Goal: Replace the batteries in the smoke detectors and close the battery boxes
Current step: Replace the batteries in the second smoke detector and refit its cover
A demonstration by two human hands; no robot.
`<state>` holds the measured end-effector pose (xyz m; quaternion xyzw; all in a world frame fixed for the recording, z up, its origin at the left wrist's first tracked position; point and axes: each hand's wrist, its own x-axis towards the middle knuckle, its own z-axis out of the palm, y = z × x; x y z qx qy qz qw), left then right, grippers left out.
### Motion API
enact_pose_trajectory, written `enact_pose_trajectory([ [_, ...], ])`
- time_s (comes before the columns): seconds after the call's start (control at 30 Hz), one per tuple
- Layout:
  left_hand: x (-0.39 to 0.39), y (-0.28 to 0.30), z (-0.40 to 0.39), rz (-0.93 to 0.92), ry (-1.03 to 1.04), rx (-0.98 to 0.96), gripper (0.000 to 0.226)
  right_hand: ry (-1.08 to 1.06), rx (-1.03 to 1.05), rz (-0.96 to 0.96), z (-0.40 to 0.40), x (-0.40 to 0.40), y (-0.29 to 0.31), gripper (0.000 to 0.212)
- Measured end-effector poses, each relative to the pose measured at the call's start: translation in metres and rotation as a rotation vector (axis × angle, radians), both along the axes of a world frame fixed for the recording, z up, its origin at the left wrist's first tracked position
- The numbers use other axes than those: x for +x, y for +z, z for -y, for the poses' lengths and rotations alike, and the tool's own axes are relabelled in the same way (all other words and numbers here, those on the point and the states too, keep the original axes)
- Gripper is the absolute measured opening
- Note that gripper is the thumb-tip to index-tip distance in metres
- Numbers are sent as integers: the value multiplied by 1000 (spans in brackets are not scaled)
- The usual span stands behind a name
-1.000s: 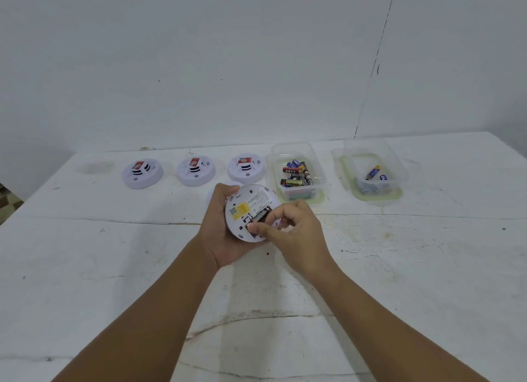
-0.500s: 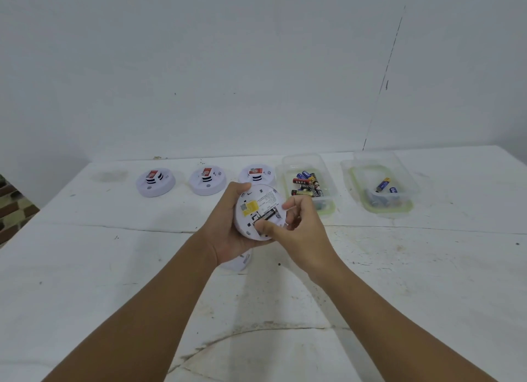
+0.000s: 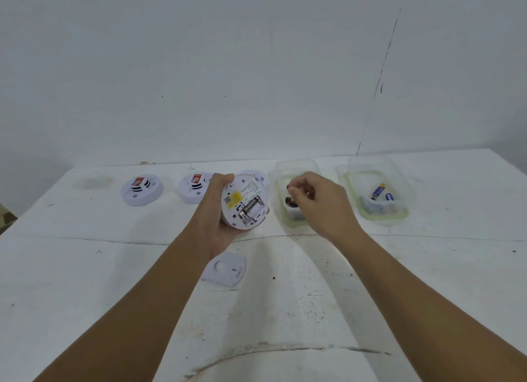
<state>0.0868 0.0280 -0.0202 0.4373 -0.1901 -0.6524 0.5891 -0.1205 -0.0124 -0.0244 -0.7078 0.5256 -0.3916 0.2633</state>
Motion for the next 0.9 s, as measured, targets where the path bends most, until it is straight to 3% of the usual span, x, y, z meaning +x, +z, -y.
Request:
enact_pose_trajectory([
  [0.27,-8,-10,27,20,-58,43,57,-15,108,-487,65,-4,0,25],
  [0.47,-11,-17,36,-4,-92,65,51,-39,66,-846,92,3,-6,33],
  [0.6,-9,-22,41,-2,-120,39,56,-33,9,-889,98,6,-10,29],
  [0.9,-11,-21,45,-45,-116,33,43,62,25,-1032,103,11,-7,25],
])
